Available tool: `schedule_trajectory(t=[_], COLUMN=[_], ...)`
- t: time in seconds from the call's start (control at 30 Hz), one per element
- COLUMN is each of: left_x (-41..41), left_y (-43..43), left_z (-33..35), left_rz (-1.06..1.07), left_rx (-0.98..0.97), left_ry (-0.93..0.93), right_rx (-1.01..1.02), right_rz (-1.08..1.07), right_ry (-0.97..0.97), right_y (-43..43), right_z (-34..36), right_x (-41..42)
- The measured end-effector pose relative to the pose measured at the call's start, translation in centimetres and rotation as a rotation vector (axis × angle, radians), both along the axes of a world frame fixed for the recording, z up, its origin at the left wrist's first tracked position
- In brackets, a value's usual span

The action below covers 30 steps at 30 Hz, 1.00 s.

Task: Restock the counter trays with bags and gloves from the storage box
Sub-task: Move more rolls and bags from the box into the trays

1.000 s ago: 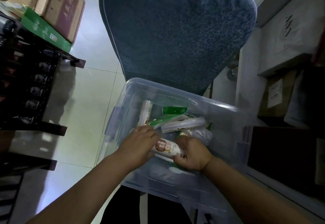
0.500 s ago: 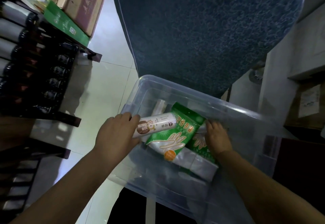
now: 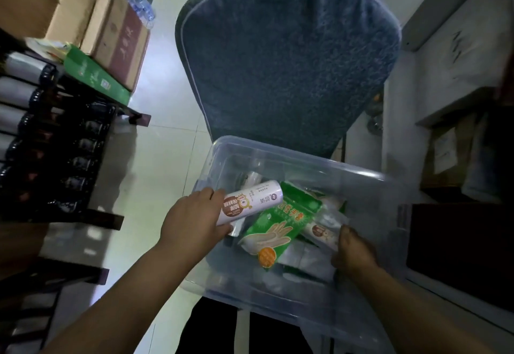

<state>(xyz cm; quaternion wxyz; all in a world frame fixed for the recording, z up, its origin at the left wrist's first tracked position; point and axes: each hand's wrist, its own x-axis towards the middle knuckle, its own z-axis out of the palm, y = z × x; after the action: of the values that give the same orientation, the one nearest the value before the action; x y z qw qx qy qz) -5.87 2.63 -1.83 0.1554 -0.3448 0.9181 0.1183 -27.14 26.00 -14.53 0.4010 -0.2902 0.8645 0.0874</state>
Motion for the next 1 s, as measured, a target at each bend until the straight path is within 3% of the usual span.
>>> schedule_trajectory(t=[0.17, 0.6, 1.0], left_x=[0.9, 5.4, 2.0], left_y=[0.0, 0.8, 13.3], left_z=[3.8, 12.2, 19.5], left_rz=[-0.036, -0.183, -0.510], left_rx=[0.022, 0.203, 0.440], left_ry=[0.095, 0.385, 0.624], right_rx=[-0.035, -0.486, -0.553], right_rz=[-0.036, -0.433, -0.695], right_ry=[0.122, 0.594, 1.024], right_y=[2.3, 4.2, 18.0], right_z=[5.9, 22.3, 34.3], right_x=[2.8, 16.1, 25.1])
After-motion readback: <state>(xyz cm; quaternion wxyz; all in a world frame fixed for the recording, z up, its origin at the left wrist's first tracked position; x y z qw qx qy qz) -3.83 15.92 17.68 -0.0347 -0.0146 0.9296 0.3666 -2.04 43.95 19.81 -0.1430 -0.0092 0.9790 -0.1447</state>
